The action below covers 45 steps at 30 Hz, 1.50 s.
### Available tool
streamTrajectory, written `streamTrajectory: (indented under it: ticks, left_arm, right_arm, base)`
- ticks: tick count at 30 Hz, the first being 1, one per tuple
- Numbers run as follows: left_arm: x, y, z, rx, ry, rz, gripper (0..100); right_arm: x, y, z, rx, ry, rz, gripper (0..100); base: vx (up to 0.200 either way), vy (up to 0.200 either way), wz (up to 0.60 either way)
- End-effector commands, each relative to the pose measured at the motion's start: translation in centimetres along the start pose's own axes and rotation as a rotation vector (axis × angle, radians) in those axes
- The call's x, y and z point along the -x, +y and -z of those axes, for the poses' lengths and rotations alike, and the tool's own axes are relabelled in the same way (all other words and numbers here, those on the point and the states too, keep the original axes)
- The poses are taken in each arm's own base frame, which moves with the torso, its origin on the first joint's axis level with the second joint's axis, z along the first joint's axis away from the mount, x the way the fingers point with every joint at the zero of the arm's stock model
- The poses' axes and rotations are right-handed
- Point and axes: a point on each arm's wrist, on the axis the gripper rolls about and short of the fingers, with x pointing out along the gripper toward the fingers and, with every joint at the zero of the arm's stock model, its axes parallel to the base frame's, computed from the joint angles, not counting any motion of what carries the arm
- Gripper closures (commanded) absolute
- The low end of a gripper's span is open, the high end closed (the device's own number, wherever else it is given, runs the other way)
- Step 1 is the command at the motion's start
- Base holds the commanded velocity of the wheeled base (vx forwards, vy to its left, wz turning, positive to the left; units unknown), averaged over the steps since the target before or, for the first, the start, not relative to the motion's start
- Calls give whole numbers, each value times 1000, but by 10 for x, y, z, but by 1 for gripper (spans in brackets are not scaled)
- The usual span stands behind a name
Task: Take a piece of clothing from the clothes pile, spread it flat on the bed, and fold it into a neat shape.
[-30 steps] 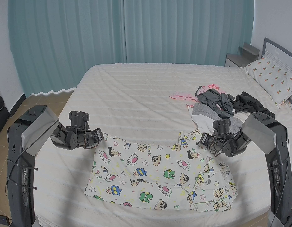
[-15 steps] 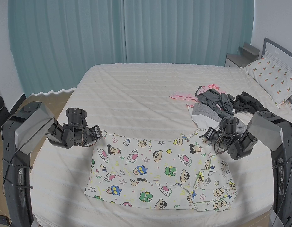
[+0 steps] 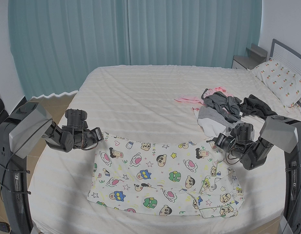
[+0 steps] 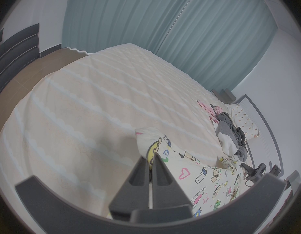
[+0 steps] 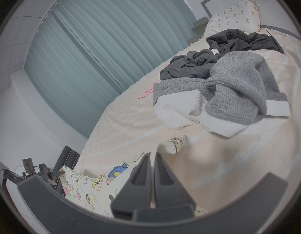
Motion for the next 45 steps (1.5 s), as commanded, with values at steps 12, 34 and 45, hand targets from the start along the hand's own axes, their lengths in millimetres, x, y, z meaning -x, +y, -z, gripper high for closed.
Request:
streamTrajectory:
  ticks: [12,34,45]
  left_arm:
    - [21,0,7,-9,-27,18,100]
    - [67,12,47,-57,4,20,100]
    - [81,29,87,-168,95,15,100]
  right_arm:
    - [46,2,4,49,47,-84,100]
    - [124,-18,32,135,133,-146,100]
    - [154,-34,65,253,299,-120,100]
  base:
    - [0,0,0]
    - [0,0,0]
    - [0,0,0]
